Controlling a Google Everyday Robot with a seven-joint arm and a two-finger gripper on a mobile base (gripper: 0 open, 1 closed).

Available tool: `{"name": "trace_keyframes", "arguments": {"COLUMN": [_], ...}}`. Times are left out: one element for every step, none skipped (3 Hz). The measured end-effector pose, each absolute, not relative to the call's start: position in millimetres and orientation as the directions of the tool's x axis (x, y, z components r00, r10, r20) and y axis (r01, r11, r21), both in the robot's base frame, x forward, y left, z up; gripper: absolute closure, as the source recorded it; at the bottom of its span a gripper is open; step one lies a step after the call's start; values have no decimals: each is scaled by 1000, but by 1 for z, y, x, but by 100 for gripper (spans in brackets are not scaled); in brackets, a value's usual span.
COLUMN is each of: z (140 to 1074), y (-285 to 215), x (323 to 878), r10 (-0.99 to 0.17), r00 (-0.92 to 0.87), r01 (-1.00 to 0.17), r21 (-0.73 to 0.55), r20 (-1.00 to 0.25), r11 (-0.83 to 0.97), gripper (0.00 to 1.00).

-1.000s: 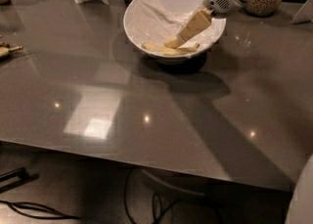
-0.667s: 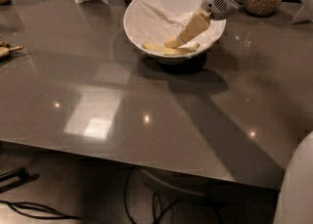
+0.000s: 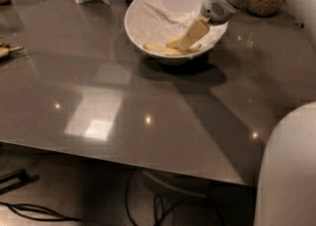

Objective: Pick banana from white bowl

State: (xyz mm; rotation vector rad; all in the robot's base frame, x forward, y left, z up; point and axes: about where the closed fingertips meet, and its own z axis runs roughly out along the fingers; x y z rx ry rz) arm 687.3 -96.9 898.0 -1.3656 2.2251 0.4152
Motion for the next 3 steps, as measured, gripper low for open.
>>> {"name": "trace_keyframes", "arguments": {"z": [885, 882, 893], "y": [-97, -96, -94], "x": [690, 688, 681], "r10": [-750, -749, -729], "r00": [-395, -403, -410], "r01": [-892, -891, -881], "r21": [28, 39, 32], "r20": [-530, -525, -549], "r11": [450, 452, 471], "gripper": [39, 57, 82]}}
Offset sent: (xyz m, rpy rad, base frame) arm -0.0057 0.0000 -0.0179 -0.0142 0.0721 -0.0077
